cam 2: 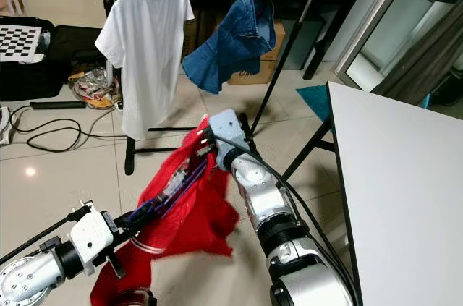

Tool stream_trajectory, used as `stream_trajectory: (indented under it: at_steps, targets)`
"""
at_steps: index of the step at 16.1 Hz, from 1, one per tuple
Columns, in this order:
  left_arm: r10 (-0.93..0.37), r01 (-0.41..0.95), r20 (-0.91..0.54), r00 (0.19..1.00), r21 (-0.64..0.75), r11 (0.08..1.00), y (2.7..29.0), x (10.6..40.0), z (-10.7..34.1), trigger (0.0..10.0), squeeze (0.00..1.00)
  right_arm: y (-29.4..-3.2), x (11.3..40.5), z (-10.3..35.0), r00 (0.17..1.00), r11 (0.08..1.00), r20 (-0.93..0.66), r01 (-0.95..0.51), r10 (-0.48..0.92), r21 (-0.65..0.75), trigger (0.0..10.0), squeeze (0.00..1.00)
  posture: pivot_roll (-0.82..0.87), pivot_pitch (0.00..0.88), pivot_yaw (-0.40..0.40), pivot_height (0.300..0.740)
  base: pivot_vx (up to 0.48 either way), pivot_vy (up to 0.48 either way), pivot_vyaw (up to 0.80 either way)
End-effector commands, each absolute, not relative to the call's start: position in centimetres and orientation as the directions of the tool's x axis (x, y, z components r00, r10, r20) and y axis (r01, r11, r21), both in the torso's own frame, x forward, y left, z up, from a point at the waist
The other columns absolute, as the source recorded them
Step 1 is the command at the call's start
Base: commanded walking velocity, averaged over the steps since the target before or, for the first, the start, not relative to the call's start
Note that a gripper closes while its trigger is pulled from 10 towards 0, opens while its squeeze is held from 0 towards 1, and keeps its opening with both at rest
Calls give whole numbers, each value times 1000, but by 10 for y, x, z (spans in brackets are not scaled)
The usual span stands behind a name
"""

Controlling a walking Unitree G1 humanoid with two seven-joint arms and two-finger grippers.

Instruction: Hang hanger

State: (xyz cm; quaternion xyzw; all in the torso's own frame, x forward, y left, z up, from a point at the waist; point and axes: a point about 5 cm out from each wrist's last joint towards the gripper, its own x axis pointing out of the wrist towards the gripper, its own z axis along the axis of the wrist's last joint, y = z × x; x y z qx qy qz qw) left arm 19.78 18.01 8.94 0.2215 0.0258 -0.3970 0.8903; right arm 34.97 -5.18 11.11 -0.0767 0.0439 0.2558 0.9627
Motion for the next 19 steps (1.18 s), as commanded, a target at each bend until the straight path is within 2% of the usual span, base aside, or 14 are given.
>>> stream_trajectory:
  at_steps: [1, 3, 5, 6, 9, 12, 17, 19]
  targets:
    - [-739, 757, -229, 633, 382, 530, 168, 195, 91, 10000, 0, -51, 353, 117, 863, 843, -120, -505, 491, -184, 10000, 0, 387, 110, -174, 740, 0, 0, 0]
    - [-753, 770, -234, 615, 382, 511, 164, 195, 91, 10000, 0, -44, 351, 115, 848, 818, -129, -529, 513, -225, 10000, 0, 389, 111, -171, 740, 0, 0, 0]
    - [-783, 793, -243, 572, 405, 454, 154, 194, 92, 10000, 0, -31, 347, 105, 839, 781, -173, -544, 516, -306, 10000, 0, 388, 110, -166, 740, 0, 0, 0]
    - [-798, 800, -268, 540, 457, 388, 148, 194, 90, 10000, 0, -29, 348, 101, 849, 783, -196, -528, 490, -329, 10000, 0, 392, 110, -167, 740, 0, 0, 0]
    - [-795, 787, -320, 514, 544, 290, 144, 196, 87, 10000, 0, -40, 356, 100, 909, 841, -203, -414, 363, -348, 10000, 0, 395, 109, -168, 740, 0, 0, 0]
    - [-768, 762, -309, 560, 555, 332, 156, 191, 88, 10000, 0, -72, 364, 96, 950, 896, -216, -290, 226, -336, 10000, 0, 391, 108, -167, 740, 0, 0, 0]
    - [-738, 688, -217, 639, 591, 422, 169, 190, 104, 10000, 0, -113, 361, 79, 953, 894, -275, -229, 126, -385, 10000, 0, 391, 111, -176, 740, 0, 0, 0]
    - [-760, 655, -166, 629, 640, 402, 164, 190, 114, 10000, 0, -128, 356, 67, 935, 871, -337, -255, 111, -420, 10000, 0, 394, 109, -181, 740, 0, 0, 0]
